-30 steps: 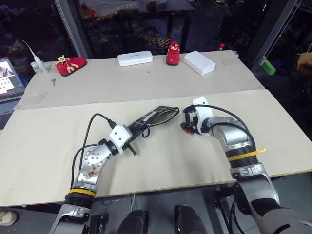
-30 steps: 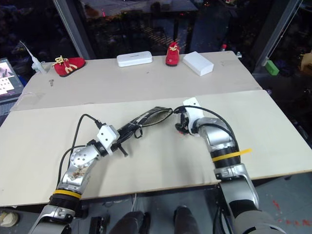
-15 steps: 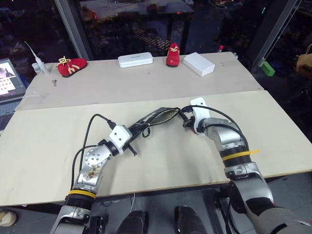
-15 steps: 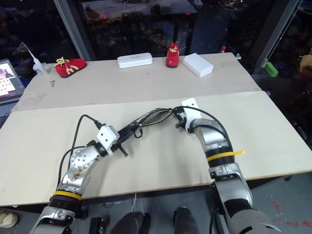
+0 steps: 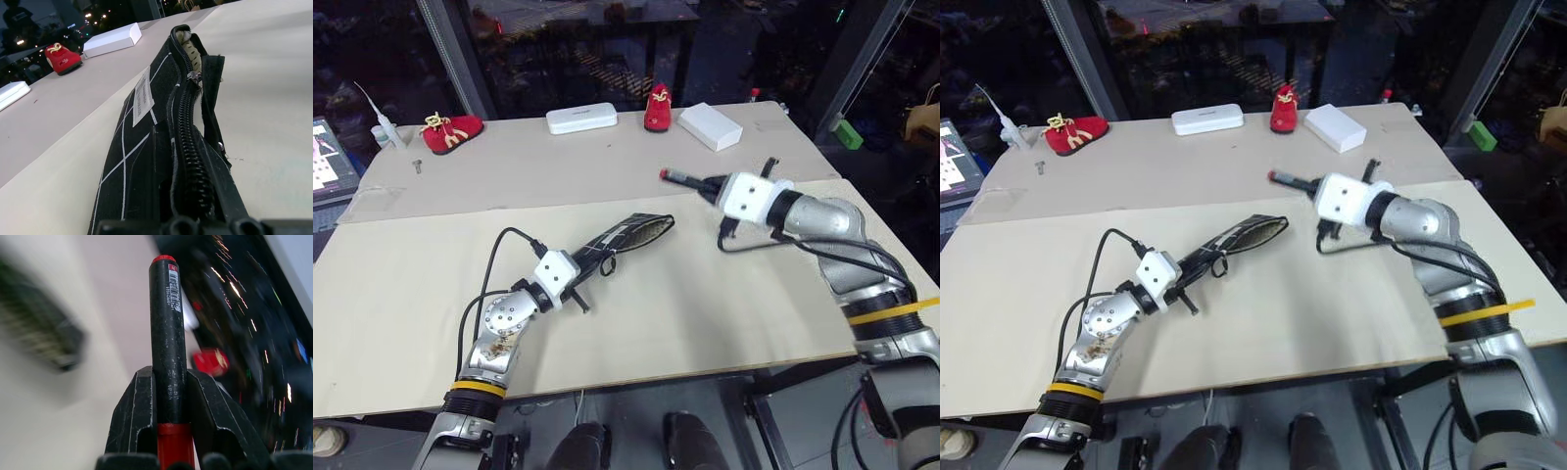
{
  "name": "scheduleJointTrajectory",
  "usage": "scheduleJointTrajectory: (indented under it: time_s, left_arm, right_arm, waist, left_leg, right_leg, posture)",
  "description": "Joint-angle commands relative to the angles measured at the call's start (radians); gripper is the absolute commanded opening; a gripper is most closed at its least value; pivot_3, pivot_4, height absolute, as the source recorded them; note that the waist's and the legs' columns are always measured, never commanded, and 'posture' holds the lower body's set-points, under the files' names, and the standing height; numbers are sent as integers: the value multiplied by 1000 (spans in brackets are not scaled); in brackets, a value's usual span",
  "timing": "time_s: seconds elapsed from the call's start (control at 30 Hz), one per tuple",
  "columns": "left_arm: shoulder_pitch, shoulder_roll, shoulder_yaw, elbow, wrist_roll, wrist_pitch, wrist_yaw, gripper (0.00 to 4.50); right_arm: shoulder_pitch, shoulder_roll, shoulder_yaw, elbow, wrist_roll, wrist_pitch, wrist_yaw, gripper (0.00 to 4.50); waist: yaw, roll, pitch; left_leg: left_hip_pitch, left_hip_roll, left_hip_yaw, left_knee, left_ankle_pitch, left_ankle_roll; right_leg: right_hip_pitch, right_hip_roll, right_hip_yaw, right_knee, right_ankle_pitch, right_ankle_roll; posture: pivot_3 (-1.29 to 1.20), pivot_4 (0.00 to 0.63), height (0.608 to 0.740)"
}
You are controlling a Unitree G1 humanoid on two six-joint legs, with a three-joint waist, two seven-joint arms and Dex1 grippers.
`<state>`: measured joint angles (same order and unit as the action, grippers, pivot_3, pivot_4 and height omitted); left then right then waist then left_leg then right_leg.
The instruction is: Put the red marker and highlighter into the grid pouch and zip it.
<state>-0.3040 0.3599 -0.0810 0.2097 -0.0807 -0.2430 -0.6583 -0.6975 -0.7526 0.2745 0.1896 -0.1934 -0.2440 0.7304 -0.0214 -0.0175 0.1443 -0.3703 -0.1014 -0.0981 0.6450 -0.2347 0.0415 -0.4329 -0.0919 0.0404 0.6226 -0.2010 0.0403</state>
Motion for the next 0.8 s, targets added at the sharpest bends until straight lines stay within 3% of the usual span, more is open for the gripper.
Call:
scheduleJointTrajectory:
  time_s: [0.03, 0.23, 0.8]
  left_arm:
    - [-25, -9, 0, -6, -10, -19, -4, 0]
    - [-30, -23, -6, 3, -9, -25, -5, 0]
    - [-32, -26, -11, 19, -11, -37, -24, 0]
  right_arm:
    - [-6, -36, 12, -14, -53, -130, 26, 523]
    - [-29, -26, 39, 64, -143, -235, 7, 523]
    - [-216, 198, 180, 313, -286, -444, -44, 523]
  waist:
    - [1, 0, 0]
    - [8, 0, 0]
    - [6, 0, 0]
  left_leg:
    - [0, 0, 0, 0, 0, 0]
    - [0, 0, 0, 0, 0, 0]
    - [0, 0, 1, 0, 0, 0]
  right_leg:
    - [0, 0, 0, 0, 0, 0]
    - [0, 0, 0, 0, 0, 0]
    - [-1, 1, 1, 1, 0, -1]
  posture:
    - [0, 150, 740]
    - [0, 150, 740]
    - [0, 150, 740]
